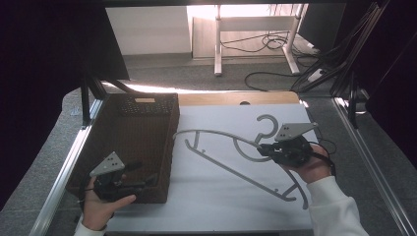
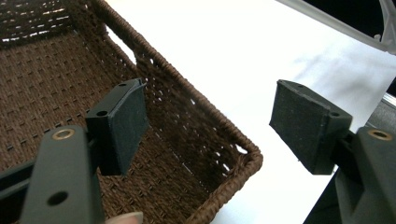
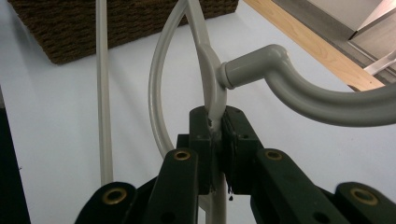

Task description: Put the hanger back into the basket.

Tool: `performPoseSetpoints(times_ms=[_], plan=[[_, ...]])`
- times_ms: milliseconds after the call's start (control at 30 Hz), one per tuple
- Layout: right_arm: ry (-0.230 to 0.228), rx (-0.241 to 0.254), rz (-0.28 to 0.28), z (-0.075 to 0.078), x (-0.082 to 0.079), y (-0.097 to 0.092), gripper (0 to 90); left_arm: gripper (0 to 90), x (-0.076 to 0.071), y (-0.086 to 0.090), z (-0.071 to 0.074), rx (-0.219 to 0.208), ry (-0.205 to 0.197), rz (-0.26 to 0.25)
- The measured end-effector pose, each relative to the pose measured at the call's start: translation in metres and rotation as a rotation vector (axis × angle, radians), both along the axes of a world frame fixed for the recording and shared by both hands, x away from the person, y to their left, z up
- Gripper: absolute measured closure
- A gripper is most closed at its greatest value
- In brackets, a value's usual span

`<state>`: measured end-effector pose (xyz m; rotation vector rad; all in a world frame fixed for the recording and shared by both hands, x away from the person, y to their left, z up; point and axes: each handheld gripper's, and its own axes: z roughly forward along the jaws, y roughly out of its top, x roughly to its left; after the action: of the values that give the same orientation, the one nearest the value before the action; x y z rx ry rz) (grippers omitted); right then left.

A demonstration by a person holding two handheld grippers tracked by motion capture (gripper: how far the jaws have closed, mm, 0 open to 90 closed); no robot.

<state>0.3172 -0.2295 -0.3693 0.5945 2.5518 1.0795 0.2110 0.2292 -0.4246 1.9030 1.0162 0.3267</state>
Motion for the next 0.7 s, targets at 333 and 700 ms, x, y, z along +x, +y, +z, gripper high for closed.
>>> performPoseSetpoints(times_ms=[333,700], plan=[[-0.002,-0.002,0.036,0.000,-0.002,0.006,82.9,27.2,0.008,-0.012,0.023,-0.006,-0.048,-0.041],[0.001,-0.022,0.071,-0.002,-0.002,0.015,82.9,27.6,0.035,-0.032,0.049,-0.002,-0.051,-0.104]])
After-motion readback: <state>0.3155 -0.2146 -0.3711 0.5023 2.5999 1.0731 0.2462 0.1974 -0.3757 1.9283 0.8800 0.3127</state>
